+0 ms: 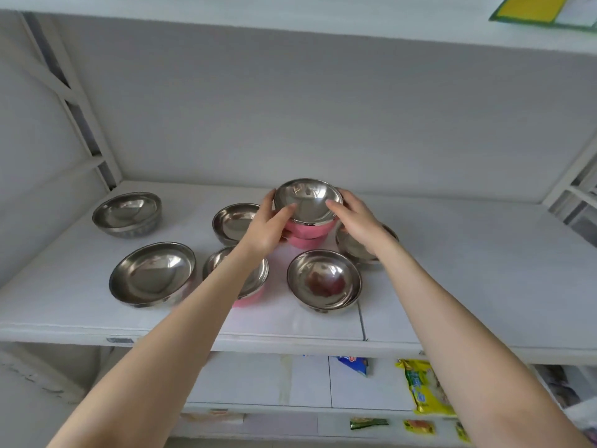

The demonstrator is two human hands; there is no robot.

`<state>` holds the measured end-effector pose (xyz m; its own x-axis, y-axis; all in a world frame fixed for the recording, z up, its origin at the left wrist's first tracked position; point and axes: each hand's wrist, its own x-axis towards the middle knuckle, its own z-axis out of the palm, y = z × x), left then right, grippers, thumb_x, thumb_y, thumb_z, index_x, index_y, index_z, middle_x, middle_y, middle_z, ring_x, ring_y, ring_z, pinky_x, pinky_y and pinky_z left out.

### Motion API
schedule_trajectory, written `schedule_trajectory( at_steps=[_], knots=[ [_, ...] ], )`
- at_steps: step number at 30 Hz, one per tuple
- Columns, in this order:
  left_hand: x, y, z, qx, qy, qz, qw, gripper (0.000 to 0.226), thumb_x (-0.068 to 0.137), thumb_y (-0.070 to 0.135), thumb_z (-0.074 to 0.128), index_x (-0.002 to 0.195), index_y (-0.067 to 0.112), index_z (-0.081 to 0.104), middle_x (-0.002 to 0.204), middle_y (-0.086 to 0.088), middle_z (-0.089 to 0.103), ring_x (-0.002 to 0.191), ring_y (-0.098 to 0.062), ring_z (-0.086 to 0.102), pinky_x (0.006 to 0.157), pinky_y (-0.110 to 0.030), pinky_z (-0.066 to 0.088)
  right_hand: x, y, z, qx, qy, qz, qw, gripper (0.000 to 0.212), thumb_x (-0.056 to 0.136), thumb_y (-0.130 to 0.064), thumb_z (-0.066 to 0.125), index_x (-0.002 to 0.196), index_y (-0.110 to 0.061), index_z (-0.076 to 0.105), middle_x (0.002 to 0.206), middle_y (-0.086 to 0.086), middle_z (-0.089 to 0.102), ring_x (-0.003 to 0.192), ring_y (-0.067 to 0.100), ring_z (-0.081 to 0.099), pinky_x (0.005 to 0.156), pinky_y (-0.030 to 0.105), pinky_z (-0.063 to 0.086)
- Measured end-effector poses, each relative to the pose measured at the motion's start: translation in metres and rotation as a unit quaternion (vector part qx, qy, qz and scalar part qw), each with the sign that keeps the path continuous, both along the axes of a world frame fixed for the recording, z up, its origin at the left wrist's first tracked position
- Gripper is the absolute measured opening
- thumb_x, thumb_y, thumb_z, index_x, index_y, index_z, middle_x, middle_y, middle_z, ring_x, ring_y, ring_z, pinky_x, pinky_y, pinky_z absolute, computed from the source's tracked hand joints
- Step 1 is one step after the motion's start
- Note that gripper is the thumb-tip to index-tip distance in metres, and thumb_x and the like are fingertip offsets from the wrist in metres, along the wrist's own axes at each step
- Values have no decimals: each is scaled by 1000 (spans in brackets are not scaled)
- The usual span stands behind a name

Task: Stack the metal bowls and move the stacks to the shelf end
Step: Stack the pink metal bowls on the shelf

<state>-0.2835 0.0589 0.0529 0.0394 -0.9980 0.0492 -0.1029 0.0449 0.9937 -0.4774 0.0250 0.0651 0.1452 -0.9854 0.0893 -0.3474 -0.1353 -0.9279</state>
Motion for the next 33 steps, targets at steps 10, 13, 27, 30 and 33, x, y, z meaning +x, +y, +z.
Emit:
schedule_trajectory(
  at_steps=[10, 13, 27, 30, 33],
  knots=[
    [-13, -75, 0, 32, -64, 29, 997, 83, 78, 47, 55, 152, 23, 25, 126, -20, 61, 108, -39, 64, 94, -50, 53, -8, -65, -17, -13, 40, 1, 999, 49, 95, -41, 49, 140, -23, 45, 136, -2, 55, 122, 15, 50, 93, 27, 36],
    [-12, -83, -11, 42, -76, 27, 996, 67, 87, 41, 56, 147, 23, 34, 107, -6, 67, 80, -23, 70, 77, -39, 59, -7, -76, -30, -6, 62, 0, 998, 49, 96, -41, 47, 140, -21, 46, 138, 0, 54, 127, 18, 49, 95, 29, 35],
    [-6, -83, -27, 94, -164, 7, 982, 71, 90, 47, 56, 147, 10, 34, 137, -17, 55, 123, -39, 55, 104, -52, 44, -4, -73, -47, 11, 131, 15, 991, 61, 99, -47, 38, 151, -18, 27, 154, 6, 36, 140, 25, 35, 111, 37, 28],
    [-1, -79, -23, 78, -208, 11, 975, 63, 95, 44, 52, 144, 8, 41, 137, -21, 54, 125, -38, 54, 106, -53, 42, -6, -68, -43, -10, 165, 2, 986, 67, 99, -49, 37, 153, -13, 20, 159, 6, 27, 144, 24, 28, 115, 38, 24],
    [7, -66, -19, 40, -309, 35, 950, 73, 97, 46, 48, 152, 4, 27, 142, -29, 45, 133, -38, 44, 112, -45, 33, -12, -59, -38, -56, 238, -21, 969, 68, 98, -51, 36, 151, -11, 22, 158, 8, 29, 143, 28, 30, 114, 45, 27]
  ],
)
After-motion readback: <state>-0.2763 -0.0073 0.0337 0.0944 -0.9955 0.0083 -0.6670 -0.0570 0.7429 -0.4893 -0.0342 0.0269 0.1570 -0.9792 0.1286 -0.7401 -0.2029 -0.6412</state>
